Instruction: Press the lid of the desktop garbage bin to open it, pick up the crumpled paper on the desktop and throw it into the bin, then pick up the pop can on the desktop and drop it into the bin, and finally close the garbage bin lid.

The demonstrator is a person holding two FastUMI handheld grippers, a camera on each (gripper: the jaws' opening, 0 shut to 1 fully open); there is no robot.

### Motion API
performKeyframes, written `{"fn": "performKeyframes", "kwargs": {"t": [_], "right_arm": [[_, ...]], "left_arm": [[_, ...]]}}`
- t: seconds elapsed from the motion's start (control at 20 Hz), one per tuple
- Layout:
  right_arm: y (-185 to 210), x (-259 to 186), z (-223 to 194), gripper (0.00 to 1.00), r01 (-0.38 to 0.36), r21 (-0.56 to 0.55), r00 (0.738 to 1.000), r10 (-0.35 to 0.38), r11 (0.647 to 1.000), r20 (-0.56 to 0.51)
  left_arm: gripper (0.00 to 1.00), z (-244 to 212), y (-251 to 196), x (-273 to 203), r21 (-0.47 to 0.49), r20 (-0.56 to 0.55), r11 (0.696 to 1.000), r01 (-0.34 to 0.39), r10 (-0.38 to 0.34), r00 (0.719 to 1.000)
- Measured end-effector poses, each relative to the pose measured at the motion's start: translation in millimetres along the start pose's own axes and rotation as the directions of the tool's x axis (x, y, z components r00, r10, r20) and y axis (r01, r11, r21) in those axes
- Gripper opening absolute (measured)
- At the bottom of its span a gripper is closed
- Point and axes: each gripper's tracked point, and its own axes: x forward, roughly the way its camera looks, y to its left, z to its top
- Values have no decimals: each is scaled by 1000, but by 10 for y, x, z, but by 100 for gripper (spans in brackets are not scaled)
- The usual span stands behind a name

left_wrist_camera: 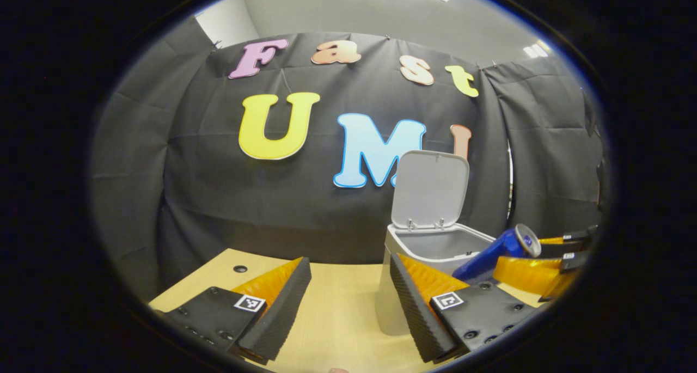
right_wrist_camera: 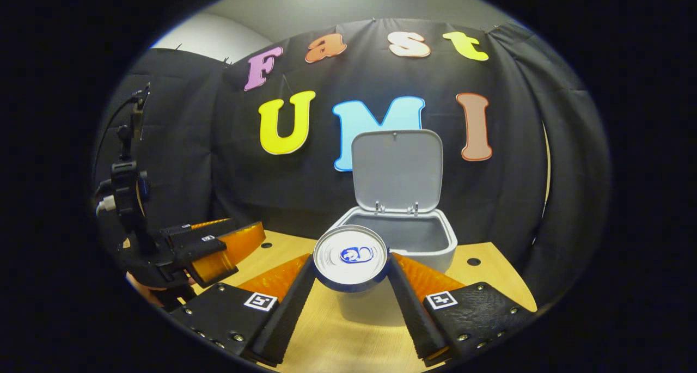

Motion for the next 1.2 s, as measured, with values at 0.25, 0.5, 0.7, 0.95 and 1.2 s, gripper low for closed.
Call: {"fn": "performKeyframes", "kwargs": {"t": [0.25, 0.5, 0.7, 0.95, 1.2], "right_arm": [[-159, 41, 266, 84, 47, 16, 994, -48, 999, 98], [-402, 110, 442, 84, 112, 11, 982, -112, 994, 155], [-520, 210, 468, 84, 141, -6, 978, -138, 990, 159], [-601, 367, 470, 84, 158, -45, 977, -150, 986, 154], [-655, 549, 332, 84, 175, -51, 981, -169, 983, 97]], "left_arm": [[95, -6, -15, -5, 0, -1, 1000, -3, 3, 1000], [95, 9, -10, -5, 17, 3, 1000, -7, 7, 1000], [96, 31, -22, -18, 21, 5, 1000, -11, 11, 1000], [95, 21, 1, -36, 24, 3, 1000, -19, 19, 1000], [95, -15, 28, -35, 17, -8, 999, -27, 27, 1000]]}}
